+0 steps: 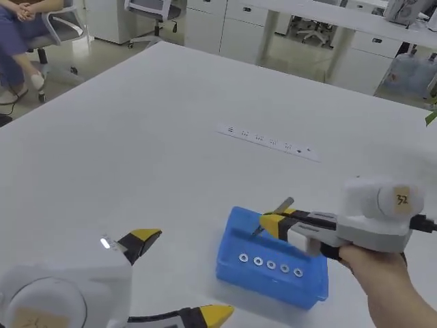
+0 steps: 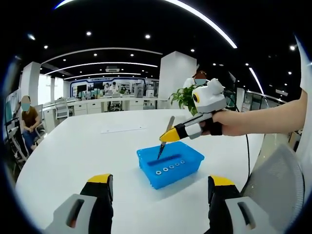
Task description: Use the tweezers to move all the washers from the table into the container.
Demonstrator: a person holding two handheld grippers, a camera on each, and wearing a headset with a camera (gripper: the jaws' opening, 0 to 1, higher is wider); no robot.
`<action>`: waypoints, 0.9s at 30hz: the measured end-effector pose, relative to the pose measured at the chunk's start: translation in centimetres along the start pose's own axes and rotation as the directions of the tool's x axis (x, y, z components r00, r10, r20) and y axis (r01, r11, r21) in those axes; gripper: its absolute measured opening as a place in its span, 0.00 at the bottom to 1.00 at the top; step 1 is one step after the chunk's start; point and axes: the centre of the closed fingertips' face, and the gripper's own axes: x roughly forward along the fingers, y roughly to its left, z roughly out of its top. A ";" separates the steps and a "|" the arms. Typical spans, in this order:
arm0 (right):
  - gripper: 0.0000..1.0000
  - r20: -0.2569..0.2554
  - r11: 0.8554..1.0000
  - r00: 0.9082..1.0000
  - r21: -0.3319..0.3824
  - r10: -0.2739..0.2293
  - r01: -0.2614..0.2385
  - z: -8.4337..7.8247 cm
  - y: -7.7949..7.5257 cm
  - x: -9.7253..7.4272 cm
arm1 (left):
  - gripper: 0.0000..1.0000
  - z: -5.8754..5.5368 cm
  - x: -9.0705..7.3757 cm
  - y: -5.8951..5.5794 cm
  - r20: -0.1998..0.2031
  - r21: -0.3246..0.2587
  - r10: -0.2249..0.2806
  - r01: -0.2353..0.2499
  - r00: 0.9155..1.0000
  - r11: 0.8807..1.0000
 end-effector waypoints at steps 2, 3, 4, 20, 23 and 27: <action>0.03 0.022 1.000 1.000 0.012 -0.014 0.014 0.3 0.0 -1.1 | 0.81 0.0 0.0 0.0 0.000 0.003 0.002 -0.002 1.000 1.000; 0.03 0.028 1.000 0.999 0.016 -0.026 0.026 0.2 -0.1 -1.6 | 0.81 0.0 0.0 0.0 0.000 0.002 0.001 -0.001 1.000 1.000; 0.03 0.034 0.999 0.999 0.020 -0.032 0.031 0.2 0.0 -2.0 | 0.81 0.0 0.0 0.0 -0.001 0.001 0.000 0.000 1.000 1.000; 0.03 0.023 0.999 1.000 0.031 -0.012 0.011 -2.8 4.2 -6.9 | 0.59 0.8 -0.1 -2.5 0.009 0.023 -0.123 0.123 0.992 0.992; 0.03 -0.017 1.000 1.000 0.006 0.013 -0.013 -4.3 5.2 -7.1 | 0.45 0.3 0.0 -3.9 -0.038 0.043 -0.201 0.203 0.979 0.978; 0.03 -0.060 0.999 0.997 -0.012 0.042 -0.043 -5.8 6.5 -7.5 | 0.33 0.5 -0.1 -6.3 -0.059 0.055 -0.319 0.322 0.946 0.945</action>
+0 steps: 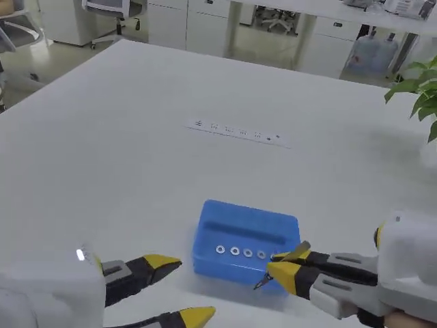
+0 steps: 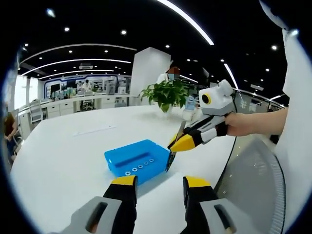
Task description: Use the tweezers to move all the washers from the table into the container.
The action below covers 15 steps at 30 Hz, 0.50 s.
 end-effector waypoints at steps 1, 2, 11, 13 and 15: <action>0.03 -0.006 1.000 1.000 -0.003 0.010 -0.010 -0.2 0.3 0.0 | 0.30 0.1 0.1 -0.3 -0.008 0.027 -0.020 0.020 1.000 0.999; 0.03 -0.015 1.000 1.000 -0.007 0.020 -0.020 -0.5 0.6 0.0 | 0.24 0.1 0.2 -0.6 -0.034 0.049 -0.038 0.039 0.999 0.998; 0.03 -0.074 0.995 0.994 -0.054 0.084 -0.088 -2.1 2.6 -0.1 | 0.08 2.8 1.9 -2.6 -0.070 0.076 -0.210 0.215 0.975 0.974; 0.03 -0.081 0.992 0.991 -0.057 0.107 -0.112 -2.2 3.1 -0.2 | 0.08 3.0 2.3 -3.0 -0.096 0.106 -0.240 0.249 0.966 0.963; 0.03 -0.097 0.988 0.987 -0.077 0.130 -0.137 -2.5 3.8 -0.2 | 0.09 3.1 2.7 -3.3 -0.112 0.107 -0.257 0.269 0.960 0.957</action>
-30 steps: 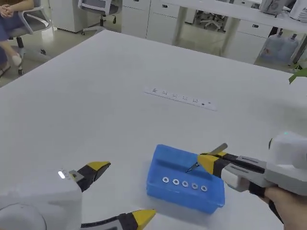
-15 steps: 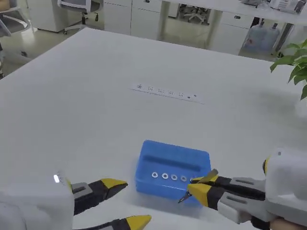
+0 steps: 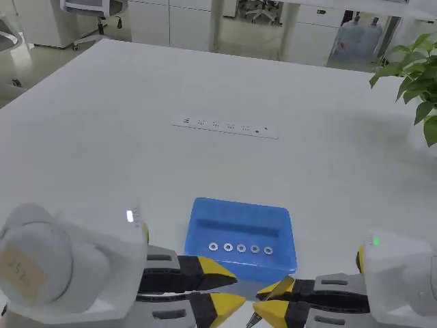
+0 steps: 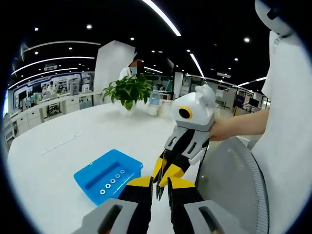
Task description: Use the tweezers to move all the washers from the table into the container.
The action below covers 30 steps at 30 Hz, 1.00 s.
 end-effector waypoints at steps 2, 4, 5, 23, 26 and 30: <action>0.03 -0.031 0.999 0.999 -0.037 0.005 -0.007 -0.4 0.4 0.1 | 0.12 0.1 0.4 -0.4 -0.018 0.003 -0.033 0.033 0.999 0.999; 0.03 -0.061 0.997 0.998 -0.072 0.012 -0.016 -0.8 0.8 0.3 | 0.13 0.0 0.9 -1.0 -0.044 0.011 -0.069 0.069 0.997 0.998; 0.03 -0.067 0.997 0.998 -0.081 0.013 -0.019 -0.8 1.0 0.3 | 0.12 0.0 1.0 -1.2 -0.053 0.020 -0.080 0.081 0.995 0.996; 0.03 -0.240 0.950 0.971 -0.302 0.001 -0.076 -2.5 2.2 1.4 | 0.00 -2.5 2.3 -2.7 -0.228 0.168 -0.143 0.184 0.963 0.968; 0.03 -0.263 0.942 0.965 -0.324 -0.001 -0.087 -2.7 2.3 1.5 | 0.00 -2.7 2.3 -2.7 -0.235 0.169 -0.149 0.191 0.961 0.967; 0.03 -0.291 0.932 0.957 -0.349 -0.012 -0.095 -2.9 2.2 1.5 | 0.00 -2.4 2.5 -3.0 -0.229 0.166 -0.165 0.206 0.959 0.964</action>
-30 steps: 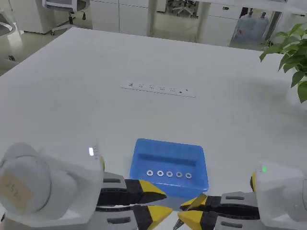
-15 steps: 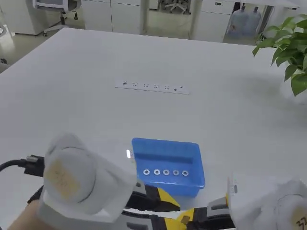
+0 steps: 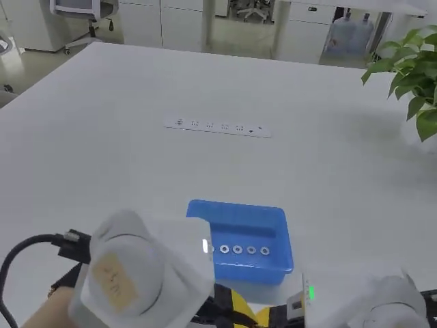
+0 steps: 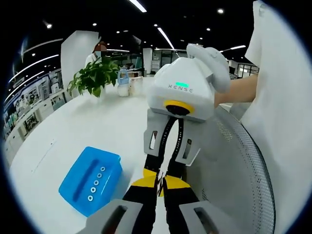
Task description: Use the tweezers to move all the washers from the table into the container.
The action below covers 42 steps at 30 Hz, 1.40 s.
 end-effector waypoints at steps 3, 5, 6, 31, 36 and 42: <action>0.03 -0.009 1.000 1.000 -0.005 -0.001 0.000 -0.1 -0.1 0.0 | 0.00 -0.1 0.1 0.1 -0.019 0.006 -0.003 0.003 1.000 1.000; 0.03 -0.018 1.000 1.000 0.000 -0.003 0.003 -0.4 -0.3 0.1 | 0.00 -0.4 0.1 0.3 -0.040 0.021 0.001 0.000 0.999 1.000; 0.03 -0.021 1.000 1.000 0.005 -0.004 0.004 -0.5 -0.3 0.1 | 0.00 -0.5 0.1 0.3 -0.049 0.025 0.002 0.000 0.999 1.000; 0.16 0.093 0.967 0.992 0.246 -0.087 0.062 -1.6 -1.5 -0.7 | 0.00 -6.0 -0.3 1.2 -0.202 -0.002 0.029 -0.030 0.979 1.000; 0.21 0.100 0.918 0.974 0.365 -0.203 0.154 -3.5 -3.2 -3.1 | 0.00 -7.9 -0.2 1.5 -0.257 -0.027 0.006 -0.014 0.966 1.000; 0.23 0.194 0.803 0.908 0.559 -0.371 0.209 -3.8 -5.1 -6.4 | 0.00 -9.7 0.4 1.9 -0.308 -0.056 -0.010 -0.007 0.951 0.998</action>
